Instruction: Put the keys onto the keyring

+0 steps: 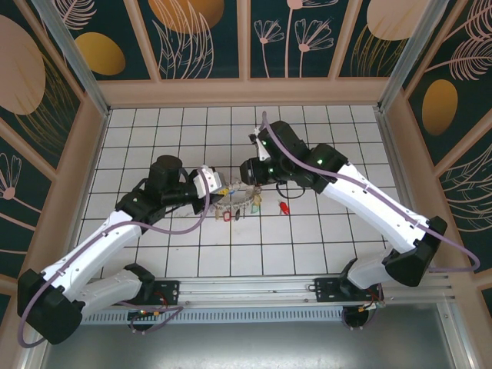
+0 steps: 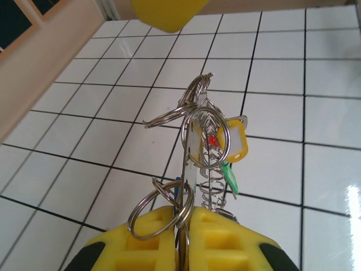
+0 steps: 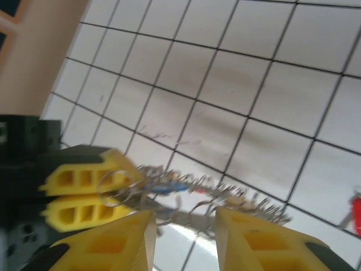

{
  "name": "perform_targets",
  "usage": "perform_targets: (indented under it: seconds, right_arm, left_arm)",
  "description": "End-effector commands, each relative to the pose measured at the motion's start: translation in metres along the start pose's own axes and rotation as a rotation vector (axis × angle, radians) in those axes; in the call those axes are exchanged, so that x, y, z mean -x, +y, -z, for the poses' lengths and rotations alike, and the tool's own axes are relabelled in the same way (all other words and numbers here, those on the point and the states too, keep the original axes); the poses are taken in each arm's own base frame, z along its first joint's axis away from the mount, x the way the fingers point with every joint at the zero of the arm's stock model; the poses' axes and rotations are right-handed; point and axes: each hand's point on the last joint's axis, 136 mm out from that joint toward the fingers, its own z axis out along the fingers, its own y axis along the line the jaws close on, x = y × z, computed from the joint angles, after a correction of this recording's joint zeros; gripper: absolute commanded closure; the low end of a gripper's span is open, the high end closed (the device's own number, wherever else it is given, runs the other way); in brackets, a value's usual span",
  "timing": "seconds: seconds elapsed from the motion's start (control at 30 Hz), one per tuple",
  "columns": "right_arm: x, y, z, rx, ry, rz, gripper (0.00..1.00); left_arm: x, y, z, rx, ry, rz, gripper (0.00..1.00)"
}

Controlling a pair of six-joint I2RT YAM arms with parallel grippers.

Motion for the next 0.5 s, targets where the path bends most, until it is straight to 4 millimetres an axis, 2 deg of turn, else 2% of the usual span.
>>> perform_targets:
  seconds: [0.0, 0.23, 0.47]
  right_arm:
    - [-0.004, 0.025, -0.002, 0.062, 0.045, -0.053, 0.65]
    - [-0.010, 0.022, -0.027, -0.044, 0.123, -0.044, 0.65]
    - [-0.016, 0.014, -0.039, -0.113, 0.168, -0.021, 0.65]
  left_arm:
    - [0.008, 0.006, 0.005, 0.039, -0.016, -0.144, 1.00]
    - [0.001, 0.004, 0.000, 0.026, 0.009, -0.178, 1.00]
    - [-0.001, 0.001, 0.000, 0.015, 0.007, -0.176, 1.00]
